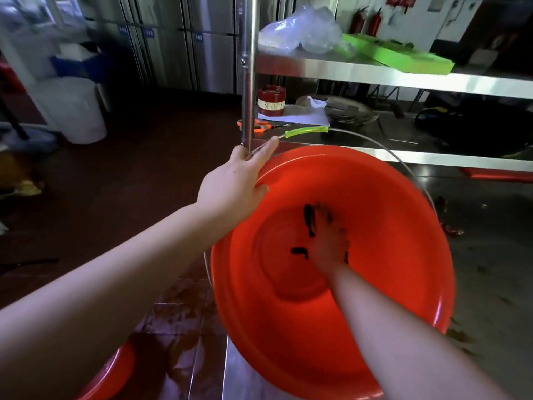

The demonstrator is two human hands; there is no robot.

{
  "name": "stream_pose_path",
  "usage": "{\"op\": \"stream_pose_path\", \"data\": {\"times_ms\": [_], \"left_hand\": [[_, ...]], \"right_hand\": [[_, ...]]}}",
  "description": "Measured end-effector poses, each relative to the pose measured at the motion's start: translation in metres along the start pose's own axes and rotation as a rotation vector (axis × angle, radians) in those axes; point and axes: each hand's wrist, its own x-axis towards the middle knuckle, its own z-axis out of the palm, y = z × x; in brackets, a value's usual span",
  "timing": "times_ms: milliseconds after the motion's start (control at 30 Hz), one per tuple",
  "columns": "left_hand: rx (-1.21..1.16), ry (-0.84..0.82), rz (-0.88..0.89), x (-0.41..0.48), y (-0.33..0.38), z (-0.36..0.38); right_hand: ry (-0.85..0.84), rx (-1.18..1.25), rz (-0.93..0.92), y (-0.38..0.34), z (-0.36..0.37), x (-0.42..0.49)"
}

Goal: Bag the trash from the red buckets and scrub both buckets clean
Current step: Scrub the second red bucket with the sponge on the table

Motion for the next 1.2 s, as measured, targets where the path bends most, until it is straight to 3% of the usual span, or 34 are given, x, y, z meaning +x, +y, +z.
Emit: {"op": "stream_pose_path", "data": {"times_ms": [133,267,433,700,767,833,933,967,1067,1200], "left_hand": [[-0.031,-0.028,0.109,0.011,-0.007,0.009],[-0.074,-0.033,0.159,0.024,-0.014,0.014],[-0.115,-0.048,0.231,0.034,-0.021,0.016],[-0.112,-0.08,0.318,0.041,-0.03,0.012],[-0.108,-0.097,0.323,0.044,-0.029,0.013],[-0.108,-0.101,0.311,0.049,-0.028,0.015],[-0.09,-0.083,0.324,0.051,-0.026,0.018],[-0.081,-0.077,0.342,0.051,-0.024,0.019],[-0.082,-0.065,0.375,0.053,-0.019,0.021],[-0.072,-0.052,0.367,0.057,-0.009,0.02]], "right_hand": [[-0.071,-0.174,0.008,-0.011,0.022,0.009],[-0.074,-0.188,0.022,-0.039,0.032,0.012],[-0.165,-0.277,-0.58,-0.051,0.051,-0.015],[-0.429,-0.654,-1.051,-0.003,0.031,-0.041],[-0.39,-0.633,-1.003,-0.008,0.014,-0.031],[-0.259,-0.516,-0.782,-0.012,-0.002,-0.015],[-0.297,-0.481,-0.352,0.005,-0.007,0.003],[-0.295,-0.468,-0.298,0.013,-0.001,0.003],[-0.35,-0.358,-0.362,0.02,0.021,-0.012],[-0.4,-0.564,-0.717,0.027,0.053,-0.044]]}}
